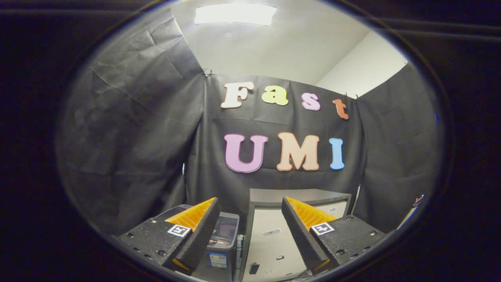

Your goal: Put the clothes into the washing machine and then close the washing machine lid.

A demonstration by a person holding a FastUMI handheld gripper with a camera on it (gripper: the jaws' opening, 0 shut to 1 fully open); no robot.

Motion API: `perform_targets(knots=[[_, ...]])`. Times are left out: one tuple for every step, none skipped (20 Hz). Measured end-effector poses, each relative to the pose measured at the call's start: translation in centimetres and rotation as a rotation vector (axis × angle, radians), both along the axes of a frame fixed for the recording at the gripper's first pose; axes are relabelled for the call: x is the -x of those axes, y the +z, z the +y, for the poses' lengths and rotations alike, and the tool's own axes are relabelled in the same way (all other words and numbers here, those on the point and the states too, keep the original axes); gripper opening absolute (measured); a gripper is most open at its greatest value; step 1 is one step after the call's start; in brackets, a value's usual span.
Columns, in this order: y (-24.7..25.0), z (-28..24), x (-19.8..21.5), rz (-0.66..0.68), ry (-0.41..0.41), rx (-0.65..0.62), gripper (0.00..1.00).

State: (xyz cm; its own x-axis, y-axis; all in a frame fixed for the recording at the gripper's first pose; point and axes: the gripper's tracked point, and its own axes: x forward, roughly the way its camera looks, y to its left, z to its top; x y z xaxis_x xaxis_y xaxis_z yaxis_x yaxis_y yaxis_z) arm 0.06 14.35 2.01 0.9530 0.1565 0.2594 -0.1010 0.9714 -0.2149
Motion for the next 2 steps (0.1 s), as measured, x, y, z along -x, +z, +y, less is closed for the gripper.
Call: perform_targets(knots=[[0.09,0.18,-0.09,-0.006,0.012,-0.010,0.97],[0.39,0.27,0.07,-0.019,0.025,-0.017,0.97]])
